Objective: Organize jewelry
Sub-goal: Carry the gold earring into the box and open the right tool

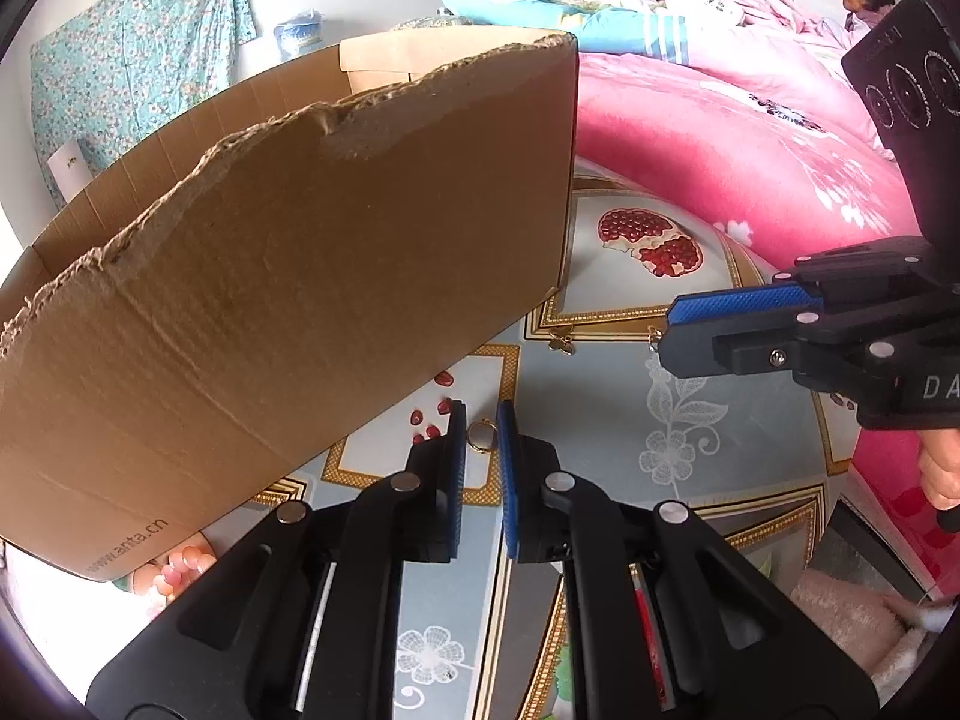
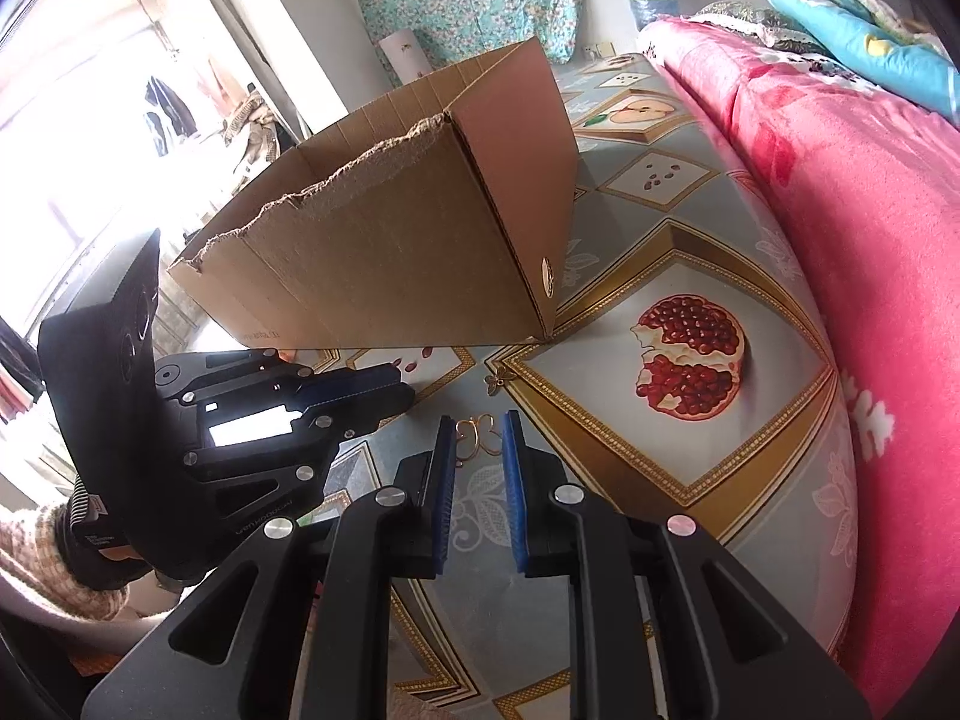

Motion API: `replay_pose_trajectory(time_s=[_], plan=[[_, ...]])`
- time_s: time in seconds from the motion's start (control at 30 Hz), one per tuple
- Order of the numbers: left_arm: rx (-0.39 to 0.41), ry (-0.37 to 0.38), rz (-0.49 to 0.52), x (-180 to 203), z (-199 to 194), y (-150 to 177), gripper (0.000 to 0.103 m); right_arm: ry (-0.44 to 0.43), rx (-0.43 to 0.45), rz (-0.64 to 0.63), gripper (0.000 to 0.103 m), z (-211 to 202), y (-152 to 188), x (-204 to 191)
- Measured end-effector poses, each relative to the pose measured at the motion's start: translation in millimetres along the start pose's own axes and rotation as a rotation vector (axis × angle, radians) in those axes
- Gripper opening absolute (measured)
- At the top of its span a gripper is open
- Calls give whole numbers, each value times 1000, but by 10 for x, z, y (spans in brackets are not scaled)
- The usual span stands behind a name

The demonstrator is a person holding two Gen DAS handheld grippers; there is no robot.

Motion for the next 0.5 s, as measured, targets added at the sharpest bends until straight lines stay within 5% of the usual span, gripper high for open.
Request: replay_pose_trajectory(time_s=[0.23, 0.5], plan=[[59, -10, -1, 55, -354, -35, 9, -2, 54, -19, 16, -242, 16, -157], [239, -62, -75, -320, -1196, -278, 10, -61, 202, -100, 16, -634, -421, -681]])
Point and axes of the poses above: each gripper's, at about its wrist camera, not at the fingertips, and z roughly the way its jaws point, x to its right, y to its underside, the point moved 7 cm from there along z, roughly the way its jaws point, and after that the axes turned 13 degrees about z, right-handed, at the moved point
